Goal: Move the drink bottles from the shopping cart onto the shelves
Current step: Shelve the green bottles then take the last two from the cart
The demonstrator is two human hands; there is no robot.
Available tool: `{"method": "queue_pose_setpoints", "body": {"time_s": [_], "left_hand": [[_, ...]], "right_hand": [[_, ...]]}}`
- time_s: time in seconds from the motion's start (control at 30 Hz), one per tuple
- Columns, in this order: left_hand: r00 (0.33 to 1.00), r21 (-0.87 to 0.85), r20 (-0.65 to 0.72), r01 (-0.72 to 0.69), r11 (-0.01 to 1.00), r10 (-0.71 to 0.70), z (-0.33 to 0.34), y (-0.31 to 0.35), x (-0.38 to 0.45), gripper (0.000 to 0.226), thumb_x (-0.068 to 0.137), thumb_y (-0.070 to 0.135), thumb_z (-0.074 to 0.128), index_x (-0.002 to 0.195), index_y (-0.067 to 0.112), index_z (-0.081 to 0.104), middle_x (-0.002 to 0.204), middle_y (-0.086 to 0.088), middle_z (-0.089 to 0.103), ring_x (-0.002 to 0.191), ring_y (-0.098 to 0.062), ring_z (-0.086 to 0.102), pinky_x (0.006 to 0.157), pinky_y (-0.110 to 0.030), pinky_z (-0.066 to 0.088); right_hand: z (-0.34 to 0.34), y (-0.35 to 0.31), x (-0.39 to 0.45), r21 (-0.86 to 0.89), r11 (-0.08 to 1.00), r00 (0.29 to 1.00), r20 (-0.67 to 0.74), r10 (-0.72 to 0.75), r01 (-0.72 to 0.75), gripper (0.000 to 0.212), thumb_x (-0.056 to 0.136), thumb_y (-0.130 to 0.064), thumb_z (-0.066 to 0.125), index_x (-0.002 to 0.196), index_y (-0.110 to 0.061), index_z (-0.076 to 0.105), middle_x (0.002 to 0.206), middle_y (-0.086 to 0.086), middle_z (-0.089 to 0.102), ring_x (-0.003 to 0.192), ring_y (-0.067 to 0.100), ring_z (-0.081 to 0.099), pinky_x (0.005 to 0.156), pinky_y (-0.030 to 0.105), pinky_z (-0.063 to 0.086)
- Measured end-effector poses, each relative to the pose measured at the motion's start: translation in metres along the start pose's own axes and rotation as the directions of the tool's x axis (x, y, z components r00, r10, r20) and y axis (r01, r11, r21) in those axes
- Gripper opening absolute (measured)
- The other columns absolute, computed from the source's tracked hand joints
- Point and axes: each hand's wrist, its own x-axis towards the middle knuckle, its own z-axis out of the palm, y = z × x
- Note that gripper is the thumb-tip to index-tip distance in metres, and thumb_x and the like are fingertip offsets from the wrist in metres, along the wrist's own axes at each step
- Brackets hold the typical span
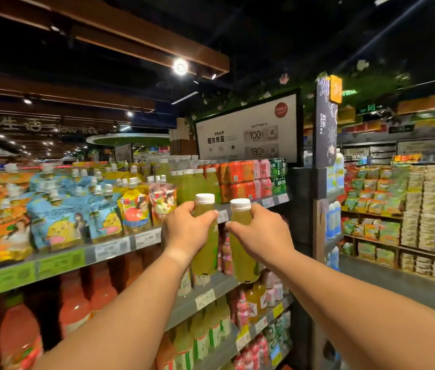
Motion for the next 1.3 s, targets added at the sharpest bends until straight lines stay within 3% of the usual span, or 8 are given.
{"method": "queue_pose_setpoints", "body": {"time_s": [0.1, 0.23, 0.43, 0.6, 0.8, 0.9, 1.1, 1.3], "left_hand": [[0.999, 0.005, -0.016, 0.028, 1.0, -0.028, 0.041, -0.009, 0.049, 0.067, 0.073, 0.058, 0.073, 0.127, 0.018, 0.065, 0.121, -0.005, 0.068, 0.11, -0.03, 0.06, 0.086, -0.033, 0.047], [0.999, 0.003, -0.008, 0.039, 0.999, -0.039, 0.08, -0.013, 0.098, 0.077, 0.074, 0.058, 0.073, 0.137, 0.016, 0.057, 0.134, -0.007, 0.061, 0.121, -0.029, 0.056, 0.098, -0.036, 0.046], [0.995, 0.082, -0.101, 0.004, 0.997, 0.004, 0.119, -0.017, 0.146, 0.071, 0.074, 0.06, 0.072, 0.131, 0.019, 0.062, 0.126, -0.003, 0.066, 0.112, -0.027, 0.06, 0.085, -0.031, 0.044], [0.982, 0.133, -0.191, 0.027, 0.991, -0.001, 0.14, -0.016, 0.181, 0.06, 0.074, 0.058, 0.072, 0.121, 0.021, 0.068, 0.114, -0.001, 0.07, 0.107, -0.027, 0.062, 0.084, -0.033, 0.049], [0.947, 0.141, -0.322, 0.04, 0.989, 0.008, 0.16, -0.008, 0.216, 0.031, 0.076, 0.049, 0.077, 0.1, 0.031, 0.071, 0.087, 0.019, 0.061, 0.088, -0.012, 0.057, 0.073, -0.026, 0.041], [0.932, 0.21, -0.362, 0.063, 0.976, 0.018, 0.171, -0.007, 0.229, 0.031, 0.075, 0.045, 0.078, 0.1, 0.028, 0.072, 0.094, 0.015, 0.069, 0.092, -0.013, 0.062, 0.076, -0.027, 0.046], [0.931, 0.377, -0.353, 0.228, 0.898, -0.088, 0.192, -0.021, 0.245, 0.039, 0.073, 0.051, 0.078, 0.104, 0.028, 0.072, 0.106, 0.005, 0.073, 0.1, -0.021, 0.066, 0.082, -0.033, 0.052], [0.936, 0.534, -0.317, 0.308, 0.787, -0.151, 0.204, -0.023, 0.264, 0.038, 0.083, 0.053, 0.07, 0.1, 0.019, 0.065, 0.104, -0.003, 0.071, 0.087, -0.025, 0.061, 0.068, -0.03, 0.044]], "right_hand": [[0.011, 0.025, 0.048, -0.026, 1.0, 1.0, -0.019, 0.015, -0.016, 0.05, 0.076, -0.066, 0.056, 0.107, -0.027, 0.06, 0.097, -0.004, 0.067, 0.09, 0.021, 0.063, 0.077, 0.039, 0.054], [0.027, 0.052, 0.104, -0.011, 0.999, 0.999, -0.029, 0.039, -0.04, 0.045, 0.074, -0.065, 0.057, 0.101, -0.029, 0.061, 0.091, -0.008, 0.065, 0.086, 0.02, 0.062, 0.069, 0.034, 0.051], [0.069, 0.074, 0.169, 0.077, 0.996, 0.999, -0.029, -0.036, 0.038, 0.046, 0.071, -0.066, 0.059, 0.097, -0.028, 0.064, 0.085, -0.009, 0.065, 0.082, 0.018, 0.062, 0.058, 0.029, 0.04], [0.095, 0.085, 0.223, 0.141, 0.981, 0.991, 0.001, -0.136, 0.134, 0.056, 0.074, -0.065, 0.06, 0.111, -0.023, 0.064, 0.103, -0.001, 0.069, 0.097, 0.025, 0.063, 0.075, 0.034, 0.05], [0.107, 0.087, 0.284, 0.381, 0.883, 0.961, -0.066, -0.269, 0.273, 0.044, 0.077, -0.055, 0.067, 0.11, -0.026, 0.064, 0.103, -0.002, 0.067, 0.095, 0.022, 0.062, 0.081, 0.037, 0.051], [0.122, 0.09, 0.31, 0.397, 0.865, 0.948, -0.046, -0.315, 0.307, 0.038, 0.077, -0.046, 0.07, 0.107, -0.023, 0.066, 0.104, 0.003, 0.061, 0.098, 0.026, 0.059, 0.078, 0.034, 0.045], [0.154, 0.105, 0.335, 0.401, 0.861, 0.936, 0.025, -0.35, 0.312, 0.034, 0.079, -0.04, 0.072, 0.104, -0.018, 0.065, 0.104, 0.006, 0.066, 0.099, 0.03, 0.06, 0.069, 0.032, 0.038], [0.17, 0.107, 0.355, 0.326, 0.904, 0.933, 0.133, -0.333, 0.276, 0.044, 0.086, -0.042, 0.067, 0.111, -0.009, 0.053, 0.109, 0.014, 0.065, 0.1, 0.037, 0.061, 0.069, 0.035, 0.041]]}}
